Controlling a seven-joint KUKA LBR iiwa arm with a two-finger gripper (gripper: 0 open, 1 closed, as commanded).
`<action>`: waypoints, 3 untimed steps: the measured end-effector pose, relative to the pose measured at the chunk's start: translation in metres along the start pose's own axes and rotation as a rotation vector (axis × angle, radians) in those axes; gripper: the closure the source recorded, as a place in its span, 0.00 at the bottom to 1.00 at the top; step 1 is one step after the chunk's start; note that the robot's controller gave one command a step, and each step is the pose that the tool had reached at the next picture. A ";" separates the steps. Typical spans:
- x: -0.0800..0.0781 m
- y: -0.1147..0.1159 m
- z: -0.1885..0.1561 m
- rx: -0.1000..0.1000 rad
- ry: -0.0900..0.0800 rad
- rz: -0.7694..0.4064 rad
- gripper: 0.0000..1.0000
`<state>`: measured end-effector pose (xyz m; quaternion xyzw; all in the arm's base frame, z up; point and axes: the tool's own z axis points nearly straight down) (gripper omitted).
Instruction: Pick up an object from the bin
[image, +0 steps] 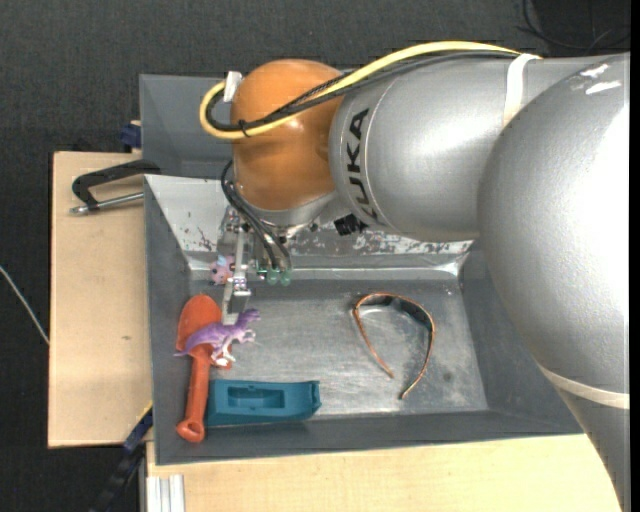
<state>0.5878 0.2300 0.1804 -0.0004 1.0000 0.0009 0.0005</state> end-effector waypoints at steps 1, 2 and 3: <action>0.004 -0.011 0.025 -0.003 -0.008 -0.093 0.00; 0.031 -0.066 0.025 0.002 0.007 -0.139 0.00; 0.033 -0.077 0.019 0.002 0.004 -0.108 0.00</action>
Offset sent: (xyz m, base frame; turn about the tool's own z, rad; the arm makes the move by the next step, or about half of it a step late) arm -0.0421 -0.0919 -0.0096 -0.0908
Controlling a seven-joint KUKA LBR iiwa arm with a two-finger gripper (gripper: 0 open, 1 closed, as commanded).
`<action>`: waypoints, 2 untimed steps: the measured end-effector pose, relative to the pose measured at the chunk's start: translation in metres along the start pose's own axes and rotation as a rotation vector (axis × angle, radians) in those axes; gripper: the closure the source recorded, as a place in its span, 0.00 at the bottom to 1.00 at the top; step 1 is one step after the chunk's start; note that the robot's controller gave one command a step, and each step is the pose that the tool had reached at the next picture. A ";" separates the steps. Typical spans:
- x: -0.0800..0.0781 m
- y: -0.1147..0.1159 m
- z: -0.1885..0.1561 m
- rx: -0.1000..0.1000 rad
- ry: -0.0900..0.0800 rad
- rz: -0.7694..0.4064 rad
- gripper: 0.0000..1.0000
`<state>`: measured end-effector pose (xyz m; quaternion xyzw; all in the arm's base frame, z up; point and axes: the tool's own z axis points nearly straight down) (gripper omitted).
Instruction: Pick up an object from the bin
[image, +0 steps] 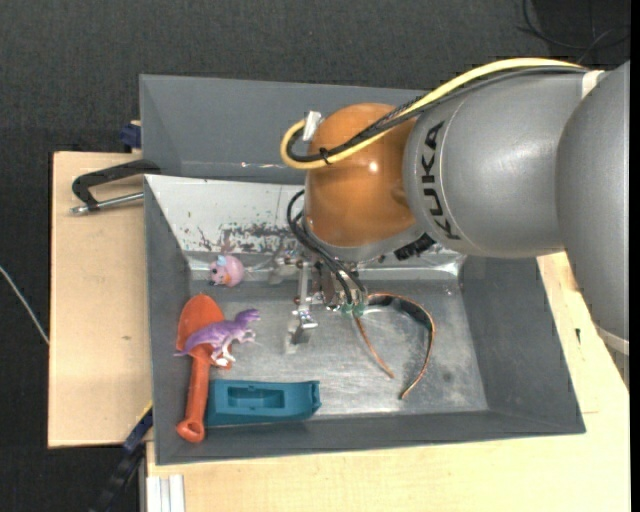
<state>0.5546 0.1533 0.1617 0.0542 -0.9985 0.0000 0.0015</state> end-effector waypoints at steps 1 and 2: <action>0.004 0.025 0.047 0.000 -0.009 -0.095 0.00; -0.008 0.047 0.071 -0.001 -0.003 -0.222 0.00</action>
Offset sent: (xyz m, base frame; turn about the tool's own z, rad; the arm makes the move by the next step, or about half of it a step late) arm 0.0290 0.0778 -0.0815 -0.0793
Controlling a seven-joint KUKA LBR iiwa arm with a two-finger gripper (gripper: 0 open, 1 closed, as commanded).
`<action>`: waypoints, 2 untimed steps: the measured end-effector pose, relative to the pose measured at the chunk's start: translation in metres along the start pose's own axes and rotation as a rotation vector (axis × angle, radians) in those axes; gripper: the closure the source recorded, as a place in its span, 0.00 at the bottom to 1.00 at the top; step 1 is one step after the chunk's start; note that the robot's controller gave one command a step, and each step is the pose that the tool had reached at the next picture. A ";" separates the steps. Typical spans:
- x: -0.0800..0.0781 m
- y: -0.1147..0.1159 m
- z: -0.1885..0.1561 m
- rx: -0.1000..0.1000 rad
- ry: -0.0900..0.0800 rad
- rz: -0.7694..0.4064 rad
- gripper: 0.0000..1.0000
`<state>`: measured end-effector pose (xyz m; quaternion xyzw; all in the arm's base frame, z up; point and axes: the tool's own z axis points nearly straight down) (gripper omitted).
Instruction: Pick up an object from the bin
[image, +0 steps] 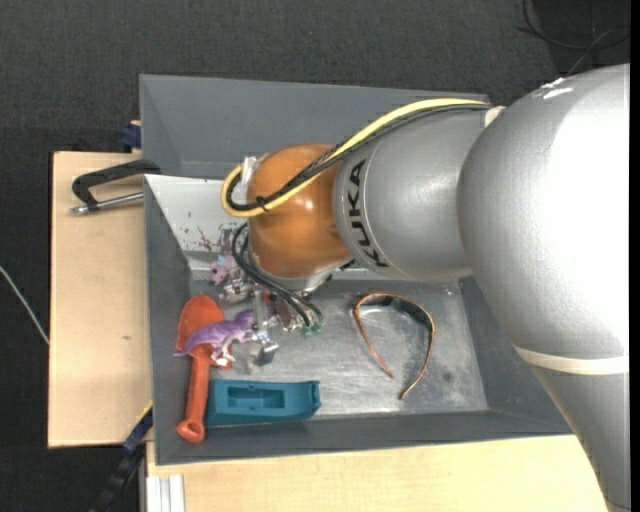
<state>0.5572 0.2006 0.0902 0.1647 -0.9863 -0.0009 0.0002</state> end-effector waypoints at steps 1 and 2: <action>-0.024 0.005 0.002 -0.001 -0.007 0.137 0.00; 0.042 0.035 0.004 0.007 -0.027 -0.119 1.00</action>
Offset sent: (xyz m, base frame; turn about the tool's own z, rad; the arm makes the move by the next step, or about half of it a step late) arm -0.0602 0.0206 -0.0103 -0.1263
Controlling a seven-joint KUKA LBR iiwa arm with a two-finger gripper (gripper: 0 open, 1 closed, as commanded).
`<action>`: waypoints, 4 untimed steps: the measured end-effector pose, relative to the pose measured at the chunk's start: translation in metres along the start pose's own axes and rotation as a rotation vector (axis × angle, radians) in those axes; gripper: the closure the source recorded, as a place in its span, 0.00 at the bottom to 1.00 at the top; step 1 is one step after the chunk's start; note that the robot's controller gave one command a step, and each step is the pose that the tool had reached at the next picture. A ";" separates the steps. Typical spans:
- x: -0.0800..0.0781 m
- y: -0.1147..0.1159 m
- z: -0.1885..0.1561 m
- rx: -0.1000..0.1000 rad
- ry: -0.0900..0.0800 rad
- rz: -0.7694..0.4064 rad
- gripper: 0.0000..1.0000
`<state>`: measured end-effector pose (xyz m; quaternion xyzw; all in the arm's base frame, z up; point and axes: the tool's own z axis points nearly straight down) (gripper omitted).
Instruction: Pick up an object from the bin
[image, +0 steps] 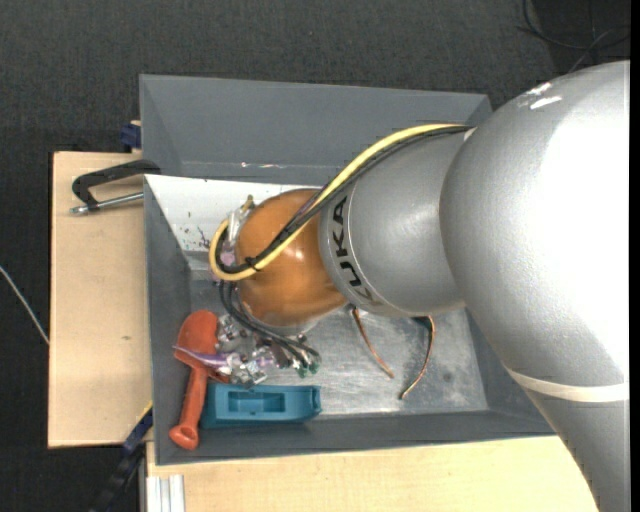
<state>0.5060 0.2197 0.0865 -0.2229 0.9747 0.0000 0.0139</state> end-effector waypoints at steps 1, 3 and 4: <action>0.000 0.000 0.000 0.000 0.000 0.000 1.00; -0.003 -0.011 -0.033 -0.007 0.012 -0.005 1.00; -0.024 -0.002 -0.121 -0.007 0.022 0.018 1.00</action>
Offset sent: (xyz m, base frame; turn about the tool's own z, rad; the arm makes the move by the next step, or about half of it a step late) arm 0.0053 0.0066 0.1154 -0.0157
